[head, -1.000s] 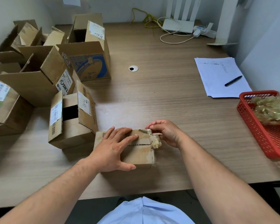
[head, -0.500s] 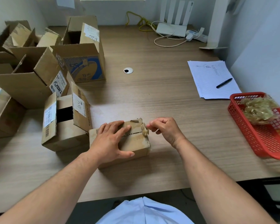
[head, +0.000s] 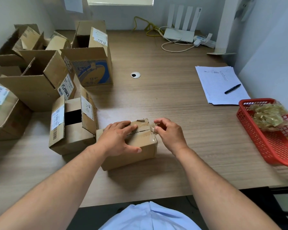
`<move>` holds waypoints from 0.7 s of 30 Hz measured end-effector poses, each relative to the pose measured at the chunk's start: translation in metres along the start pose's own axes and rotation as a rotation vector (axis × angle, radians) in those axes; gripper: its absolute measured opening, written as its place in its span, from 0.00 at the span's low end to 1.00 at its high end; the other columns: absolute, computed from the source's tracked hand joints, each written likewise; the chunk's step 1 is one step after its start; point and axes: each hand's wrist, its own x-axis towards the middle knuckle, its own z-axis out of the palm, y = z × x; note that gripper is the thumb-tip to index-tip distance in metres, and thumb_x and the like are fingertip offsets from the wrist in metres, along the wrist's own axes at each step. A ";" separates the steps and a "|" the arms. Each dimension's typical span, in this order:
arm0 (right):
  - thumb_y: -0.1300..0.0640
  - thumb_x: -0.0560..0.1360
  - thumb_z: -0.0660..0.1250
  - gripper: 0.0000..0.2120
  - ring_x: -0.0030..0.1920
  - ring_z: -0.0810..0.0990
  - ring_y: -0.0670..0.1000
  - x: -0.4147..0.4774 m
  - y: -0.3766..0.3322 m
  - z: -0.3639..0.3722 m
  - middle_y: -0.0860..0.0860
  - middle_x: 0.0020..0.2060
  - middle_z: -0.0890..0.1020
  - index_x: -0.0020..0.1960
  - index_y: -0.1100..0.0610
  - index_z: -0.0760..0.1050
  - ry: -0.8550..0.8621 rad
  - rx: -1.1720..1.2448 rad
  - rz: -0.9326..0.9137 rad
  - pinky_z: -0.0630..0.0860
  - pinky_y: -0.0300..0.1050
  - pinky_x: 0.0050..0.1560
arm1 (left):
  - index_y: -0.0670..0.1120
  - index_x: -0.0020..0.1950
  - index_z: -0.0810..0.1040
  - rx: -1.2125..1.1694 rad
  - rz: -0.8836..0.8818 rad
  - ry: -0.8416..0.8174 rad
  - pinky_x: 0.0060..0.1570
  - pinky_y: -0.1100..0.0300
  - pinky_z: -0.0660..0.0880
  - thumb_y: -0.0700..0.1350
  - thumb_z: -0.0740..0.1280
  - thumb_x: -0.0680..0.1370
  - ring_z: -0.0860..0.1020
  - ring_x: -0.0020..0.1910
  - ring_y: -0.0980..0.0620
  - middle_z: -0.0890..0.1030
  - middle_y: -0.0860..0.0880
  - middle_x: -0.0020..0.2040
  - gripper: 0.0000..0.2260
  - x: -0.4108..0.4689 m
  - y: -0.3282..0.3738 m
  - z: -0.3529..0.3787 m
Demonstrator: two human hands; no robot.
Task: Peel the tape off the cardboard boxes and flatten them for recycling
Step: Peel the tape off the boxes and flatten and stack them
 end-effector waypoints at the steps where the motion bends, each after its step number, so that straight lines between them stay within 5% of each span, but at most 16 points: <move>1: 0.55 0.76 0.68 0.14 0.54 0.79 0.50 0.000 0.002 -0.003 0.50 0.53 0.82 0.61 0.52 0.77 -0.006 0.028 -0.024 0.76 0.50 0.59 | 0.59 0.77 0.58 -0.025 -0.013 -0.019 0.75 0.52 0.49 0.71 0.68 0.67 0.54 0.76 0.51 0.56 0.54 0.78 0.42 0.003 -0.001 -0.005; 6: 0.59 0.74 0.70 0.16 0.47 0.81 0.51 -0.010 0.013 -0.005 0.52 0.59 0.80 0.62 0.58 0.76 0.114 -0.120 -0.282 0.76 0.47 0.56 | 0.59 0.77 0.59 -0.134 -0.061 -0.120 0.74 0.50 0.57 0.73 0.66 0.65 0.58 0.75 0.49 0.58 0.54 0.77 0.44 0.017 -0.007 -0.020; 10: 0.58 0.69 0.73 0.16 0.33 0.79 0.46 -0.017 0.023 0.001 0.53 0.52 0.80 0.56 0.59 0.77 0.181 -0.207 -0.496 0.79 0.41 0.38 | 0.59 0.77 0.59 -0.149 -0.067 -0.134 0.73 0.51 0.59 0.70 0.67 0.67 0.60 0.75 0.49 0.59 0.54 0.77 0.41 0.022 -0.009 -0.021; 14: 0.61 0.67 0.75 0.20 0.32 0.77 0.47 -0.014 0.025 0.004 0.53 0.46 0.78 0.55 0.56 0.71 0.166 -0.315 -0.546 0.79 0.43 0.30 | 0.60 0.77 0.59 -0.164 -0.073 -0.149 0.73 0.51 0.59 0.70 0.67 0.66 0.60 0.74 0.50 0.59 0.54 0.77 0.41 0.024 -0.010 -0.023; 18: 0.56 0.73 0.63 0.05 0.30 0.77 0.49 -0.013 0.021 0.004 0.52 0.41 0.77 0.46 0.57 0.74 0.239 -0.406 -0.637 0.76 0.41 0.26 | 0.60 0.77 0.60 -0.175 -0.082 -0.163 0.73 0.52 0.59 0.73 0.64 0.62 0.60 0.74 0.50 0.59 0.54 0.77 0.45 0.025 -0.010 -0.025; 21: 0.54 0.73 0.60 0.09 0.29 0.75 0.49 -0.012 0.022 0.004 0.51 0.37 0.78 0.41 0.58 0.76 0.279 -0.497 -0.680 0.73 0.40 0.24 | 0.60 0.76 0.59 -0.179 -0.083 -0.165 0.73 0.51 0.60 0.76 0.61 0.57 0.60 0.74 0.50 0.59 0.54 0.77 0.49 0.024 -0.010 -0.026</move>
